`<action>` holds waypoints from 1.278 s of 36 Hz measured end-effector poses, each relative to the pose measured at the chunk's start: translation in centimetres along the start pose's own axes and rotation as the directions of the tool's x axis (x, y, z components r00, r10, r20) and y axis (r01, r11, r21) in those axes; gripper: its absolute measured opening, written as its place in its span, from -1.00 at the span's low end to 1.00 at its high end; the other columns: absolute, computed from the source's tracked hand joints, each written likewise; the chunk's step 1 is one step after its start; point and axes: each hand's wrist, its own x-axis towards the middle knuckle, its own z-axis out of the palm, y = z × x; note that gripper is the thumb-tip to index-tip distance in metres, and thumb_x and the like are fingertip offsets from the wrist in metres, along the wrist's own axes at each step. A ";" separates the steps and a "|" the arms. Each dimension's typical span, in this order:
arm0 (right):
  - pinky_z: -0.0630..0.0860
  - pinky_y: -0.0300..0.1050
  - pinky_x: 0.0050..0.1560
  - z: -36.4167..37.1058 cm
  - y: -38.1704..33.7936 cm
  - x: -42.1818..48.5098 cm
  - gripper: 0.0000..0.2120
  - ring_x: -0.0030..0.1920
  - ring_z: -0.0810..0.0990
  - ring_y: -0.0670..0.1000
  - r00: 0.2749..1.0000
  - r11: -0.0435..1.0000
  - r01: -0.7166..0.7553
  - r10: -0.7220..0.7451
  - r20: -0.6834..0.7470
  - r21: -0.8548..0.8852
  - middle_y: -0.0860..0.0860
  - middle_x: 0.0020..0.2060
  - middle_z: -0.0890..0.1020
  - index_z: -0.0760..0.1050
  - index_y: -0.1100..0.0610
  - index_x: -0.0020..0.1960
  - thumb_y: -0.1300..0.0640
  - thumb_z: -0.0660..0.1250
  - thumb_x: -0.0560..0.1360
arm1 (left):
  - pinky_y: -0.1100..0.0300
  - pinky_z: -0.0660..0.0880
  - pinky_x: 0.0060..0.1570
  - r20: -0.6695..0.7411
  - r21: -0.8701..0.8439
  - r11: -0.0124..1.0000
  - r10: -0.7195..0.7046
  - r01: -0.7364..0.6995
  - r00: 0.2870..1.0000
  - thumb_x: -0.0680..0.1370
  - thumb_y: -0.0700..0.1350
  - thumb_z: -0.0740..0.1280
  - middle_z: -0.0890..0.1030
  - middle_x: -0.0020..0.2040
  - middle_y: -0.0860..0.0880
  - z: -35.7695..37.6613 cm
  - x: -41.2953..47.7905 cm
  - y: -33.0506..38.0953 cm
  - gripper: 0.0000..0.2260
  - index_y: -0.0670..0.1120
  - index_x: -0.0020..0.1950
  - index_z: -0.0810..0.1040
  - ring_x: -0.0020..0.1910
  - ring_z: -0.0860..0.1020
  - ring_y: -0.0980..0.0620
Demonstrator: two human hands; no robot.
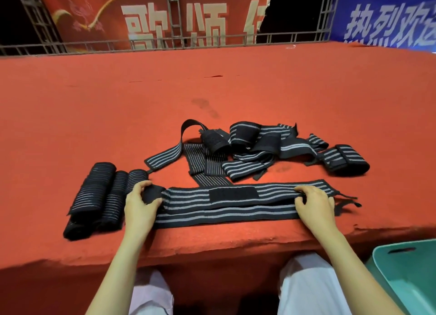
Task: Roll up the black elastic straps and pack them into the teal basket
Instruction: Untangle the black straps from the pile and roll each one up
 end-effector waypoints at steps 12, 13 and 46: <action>0.37 -0.02 0.16 -0.6 -0.9 1.0 -0.84 0.09 0.53 0.20 0.980 0.970 0.173 -0.153 -0.123 0.170 0.15 -0.01 0.65 0.61 0.24 0.05 0.30 0.30 0.52 | 0.02 0.51 0.10 0.110 -0.160 0.984 -0.067 0.084 0.992 0.43 -0.29 0.42 0.66 -0.15 -0.13 -0.2 0.2 0.0 -0.55 -0.04 0.30 0.52 -0.12 0.60 -0.05; 0.36 -0.02 0.16 -0.6 -1.0 1.1 -0.83 0.10 0.52 0.20 0.981 0.971 0.167 -0.148 -0.122 0.170 0.15 -0.01 0.64 0.61 0.24 0.06 0.28 0.29 0.53 | 0.01 0.51 0.13 0.096 -0.201 0.976 -0.071 0.089 0.993 0.44 -0.31 0.40 0.66 -0.16 -0.13 -0.2 0.2 0.0 -0.53 -0.03 0.32 0.50 -0.09 0.61 -0.05; 0.12 0.18 0.34 -0.6 -3.2 9.3 -0.73 0.23 0.36 0.06 0.980 0.818 0.196 -0.138 0.145 -0.540 -0.03 0.09 0.56 0.59 -0.03 0.10 -0.13 0.24 0.54 | -0.02 0.49 -0.04 0.074 0.177 0.980 -0.108 0.093 0.991 0.49 -0.30 0.22 0.57 -0.07 -0.22 2.0 4.8 1.8 -0.90 -0.13 -0.06 0.36 -0.13 0.57 -0.24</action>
